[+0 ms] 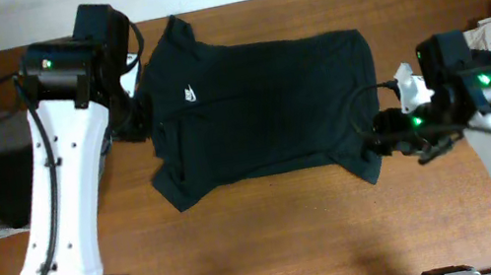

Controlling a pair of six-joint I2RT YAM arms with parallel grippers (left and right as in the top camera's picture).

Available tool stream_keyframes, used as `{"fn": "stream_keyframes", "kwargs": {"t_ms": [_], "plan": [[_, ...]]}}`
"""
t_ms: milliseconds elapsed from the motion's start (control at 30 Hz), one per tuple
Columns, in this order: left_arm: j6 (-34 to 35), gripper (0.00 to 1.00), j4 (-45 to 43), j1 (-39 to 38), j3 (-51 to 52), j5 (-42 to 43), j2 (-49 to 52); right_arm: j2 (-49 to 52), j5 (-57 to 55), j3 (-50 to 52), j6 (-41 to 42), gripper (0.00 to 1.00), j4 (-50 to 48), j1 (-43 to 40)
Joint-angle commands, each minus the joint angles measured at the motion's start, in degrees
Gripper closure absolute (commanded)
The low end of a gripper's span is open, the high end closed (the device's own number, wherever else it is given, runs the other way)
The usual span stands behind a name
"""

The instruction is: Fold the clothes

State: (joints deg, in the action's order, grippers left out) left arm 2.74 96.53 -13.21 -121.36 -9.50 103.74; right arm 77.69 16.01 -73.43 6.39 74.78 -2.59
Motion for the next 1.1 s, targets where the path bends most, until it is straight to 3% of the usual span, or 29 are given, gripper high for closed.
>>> {"fn": "stream_keyframes", "kwargs": {"t_ms": [0, 100, 267, 567, 767, 1067], "plan": [[2.47, 0.62, 0.17, 0.26, 2.08, -2.29, -11.67, -6.45, 0.5, 0.02, -1.7, 0.36, 0.48, 0.0], [5.44, 0.47, -3.56, 1.46, 7.69, -4.87, -19.52, -11.1, 0.5, 0.02, -1.49, 0.3, 0.52, 0.0], [5.38, 0.36, -16.13, 3.48, 25.27, -1.42, -24.17, -11.28, 0.28, 0.96, -0.83, 0.23, 0.92, -0.02], [5.33, 0.31, -40.74, 5.57, 56.06, 13.27, -19.91, -3.69, -0.13, 10.34, 8.41, 0.22, -4.66, -0.07], [3.5, 0.3, -46.75, 5.62, 61.79, 14.29, -13.86, 4.63, -0.11, 17.11, 9.11, 0.28, -17.38, -0.04], [0.35, 0.3, -52.26, 5.62, 63.58, 18.78, -6.36, 10.64, -2.73, 25.64, 1.88, 0.31, -30.97, 0.07]]}}
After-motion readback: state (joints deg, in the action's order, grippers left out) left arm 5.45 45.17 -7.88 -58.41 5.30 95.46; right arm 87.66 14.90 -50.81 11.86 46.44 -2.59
